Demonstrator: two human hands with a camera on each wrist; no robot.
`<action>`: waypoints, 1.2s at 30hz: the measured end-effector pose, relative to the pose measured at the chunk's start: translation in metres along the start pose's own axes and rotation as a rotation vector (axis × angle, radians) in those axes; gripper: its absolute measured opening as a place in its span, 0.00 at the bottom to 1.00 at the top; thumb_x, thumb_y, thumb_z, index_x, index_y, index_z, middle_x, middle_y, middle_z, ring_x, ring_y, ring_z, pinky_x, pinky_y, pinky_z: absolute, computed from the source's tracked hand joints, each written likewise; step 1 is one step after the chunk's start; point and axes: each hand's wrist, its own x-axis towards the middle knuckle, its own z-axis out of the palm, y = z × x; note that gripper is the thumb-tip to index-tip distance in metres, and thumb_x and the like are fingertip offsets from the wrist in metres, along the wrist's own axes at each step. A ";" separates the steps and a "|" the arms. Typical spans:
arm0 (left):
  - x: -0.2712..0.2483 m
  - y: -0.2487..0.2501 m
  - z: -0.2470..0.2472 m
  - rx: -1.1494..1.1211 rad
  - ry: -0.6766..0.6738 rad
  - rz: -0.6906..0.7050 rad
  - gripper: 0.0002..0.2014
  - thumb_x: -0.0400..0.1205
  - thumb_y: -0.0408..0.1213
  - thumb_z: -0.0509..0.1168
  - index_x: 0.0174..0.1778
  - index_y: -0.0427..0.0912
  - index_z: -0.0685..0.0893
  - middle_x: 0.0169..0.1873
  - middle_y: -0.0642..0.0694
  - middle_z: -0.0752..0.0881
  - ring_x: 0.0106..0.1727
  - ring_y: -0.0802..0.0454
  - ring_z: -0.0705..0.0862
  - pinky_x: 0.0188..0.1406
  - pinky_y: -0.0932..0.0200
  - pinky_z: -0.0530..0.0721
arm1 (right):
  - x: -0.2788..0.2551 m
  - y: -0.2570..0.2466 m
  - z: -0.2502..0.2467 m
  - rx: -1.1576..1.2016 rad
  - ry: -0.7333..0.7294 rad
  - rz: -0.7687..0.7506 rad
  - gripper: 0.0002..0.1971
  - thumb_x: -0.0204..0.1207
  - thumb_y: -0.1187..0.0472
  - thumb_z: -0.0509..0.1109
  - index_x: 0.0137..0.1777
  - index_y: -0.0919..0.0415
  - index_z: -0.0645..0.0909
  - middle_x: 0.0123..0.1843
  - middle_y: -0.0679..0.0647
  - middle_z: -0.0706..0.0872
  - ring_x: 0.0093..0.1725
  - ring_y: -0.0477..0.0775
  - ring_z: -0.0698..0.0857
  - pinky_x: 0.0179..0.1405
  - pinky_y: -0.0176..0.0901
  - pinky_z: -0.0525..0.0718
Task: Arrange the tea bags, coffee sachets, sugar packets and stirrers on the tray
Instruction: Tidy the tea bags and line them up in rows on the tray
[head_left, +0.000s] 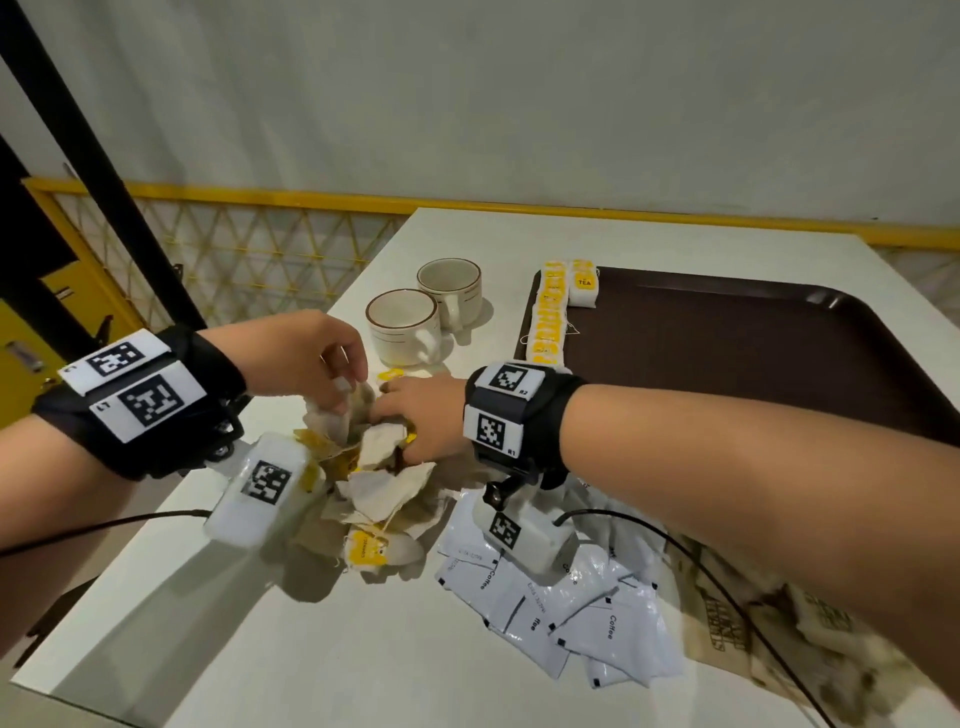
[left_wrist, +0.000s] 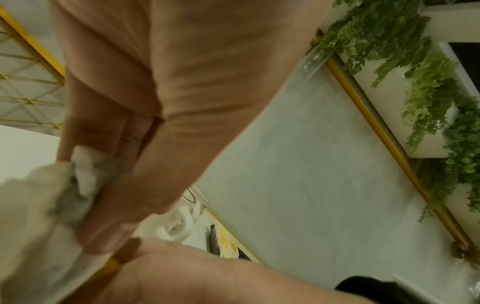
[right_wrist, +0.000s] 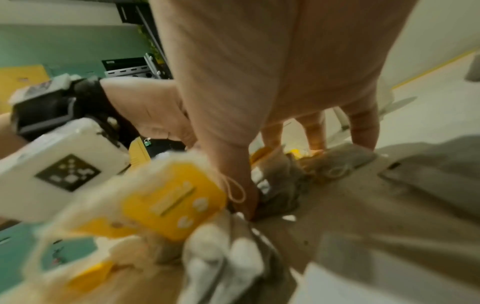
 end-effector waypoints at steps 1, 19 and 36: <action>-0.001 0.000 -0.001 -0.010 0.019 0.001 0.11 0.71 0.32 0.76 0.43 0.52 0.85 0.36 0.52 0.88 0.36 0.52 0.85 0.40 0.55 0.83 | 0.000 -0.001 0.000 -0.013 0.014 0.004 0.26 0.74 0.58 0.71 0.73 0.56 0.73 0.67 0.59 0.76 0.63 0.62 0.79 0.58 0.55 0.81; 0.004 0.094 0.022 -1.289 0.259 0.279 0.11 0.79 0.18 0.62 0.43 0.40 0.82 0.31 0.51 0.85 0.27 0.59 0.83 0.36 0.61 0.86 | -0.155 0.040 -0.030 1.486 0.574 0.167 0.08 0.76 0.74 0.69 0.51 0.63 0.80 0.44 0.56 0.85 0.39 0.47 0.86 0.41 0.35 0.86; 0.002 0.186 0.116 -1.588 -0.183 0.238 0.27 0.62 0.18 0.63 0.56 0.41 0.78 0.47 0.39 0.82 0.35 0.49 0.85 0.36 0.58 0.82 | -0.224 0.040 0.037 1.816 0.800 0.324 0.14 0.73 0.75 0.70 0.58 0.65 0.80 0.45 0.59 0.88 0.40 0.53 0.88 0.38 0.42 0.87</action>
